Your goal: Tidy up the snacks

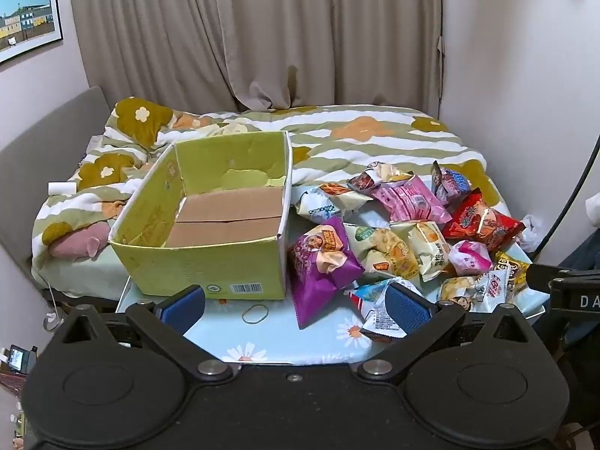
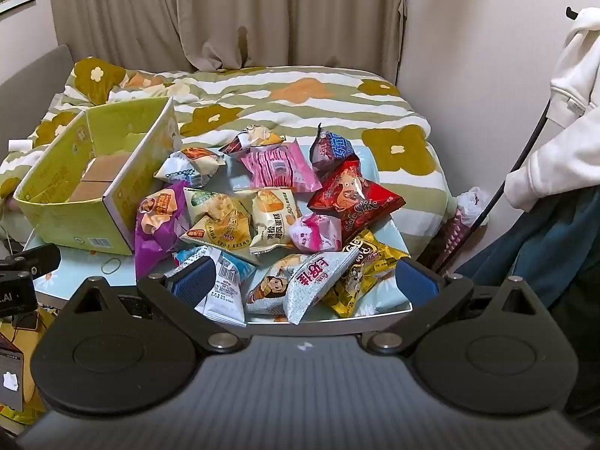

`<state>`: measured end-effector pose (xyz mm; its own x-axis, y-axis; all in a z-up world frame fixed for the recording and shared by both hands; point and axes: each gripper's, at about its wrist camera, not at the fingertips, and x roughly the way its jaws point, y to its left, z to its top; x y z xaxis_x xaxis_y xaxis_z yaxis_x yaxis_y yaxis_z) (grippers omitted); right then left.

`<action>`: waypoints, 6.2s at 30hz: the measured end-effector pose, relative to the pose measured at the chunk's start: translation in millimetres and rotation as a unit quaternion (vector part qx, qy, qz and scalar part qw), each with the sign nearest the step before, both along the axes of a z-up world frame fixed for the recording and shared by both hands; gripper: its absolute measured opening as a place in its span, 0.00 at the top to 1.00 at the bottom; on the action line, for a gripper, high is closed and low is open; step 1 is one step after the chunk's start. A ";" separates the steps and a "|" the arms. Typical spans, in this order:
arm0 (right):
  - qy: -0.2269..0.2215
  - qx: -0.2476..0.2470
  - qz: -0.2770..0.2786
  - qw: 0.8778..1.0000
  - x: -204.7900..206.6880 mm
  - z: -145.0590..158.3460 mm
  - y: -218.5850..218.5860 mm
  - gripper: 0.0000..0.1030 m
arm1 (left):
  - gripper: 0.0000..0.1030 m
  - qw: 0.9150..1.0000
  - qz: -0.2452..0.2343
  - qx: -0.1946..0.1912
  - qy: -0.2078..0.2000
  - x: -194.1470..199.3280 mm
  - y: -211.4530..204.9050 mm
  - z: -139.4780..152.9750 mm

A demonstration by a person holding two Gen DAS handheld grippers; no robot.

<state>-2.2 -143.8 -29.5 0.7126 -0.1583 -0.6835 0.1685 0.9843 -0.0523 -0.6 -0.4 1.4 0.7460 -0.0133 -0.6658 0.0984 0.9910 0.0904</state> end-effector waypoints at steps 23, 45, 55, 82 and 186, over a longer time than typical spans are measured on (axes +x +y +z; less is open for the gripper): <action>0.005 -0.002 -0.001 1.000 6.2 -3.2 0.9 0.00 | 0.00 1.000 0.002 -0.012 0.007 6.9 4.6 -3.6; 0.010 0.000 -0.001 1.000 6.6 -3.6 0.4 0.00 | 0.00 1.000 0.000 -0.010 0.006 6.4 4.8 -4.2; 0.011 0.000 -0.001 1.000 6.0 -3.5 0.0 0.00 | 0.00 1.000 -0.003 -0.012 0.009 6.0 2.5 -4.6; 0.013 -0.003 -0.001 1.000 7.2 -1.7 1.7 0.00 | 0.00 1.000 -0.009 -0.015 0.016 8.1 -0.3 -2.8; 0.061 0.216 0.109 0.968 107.5 -32.5 -28.8 0.28 | 0.32 0.998 -0.011 -0.054 0.029 77.6 -28.1 -25.1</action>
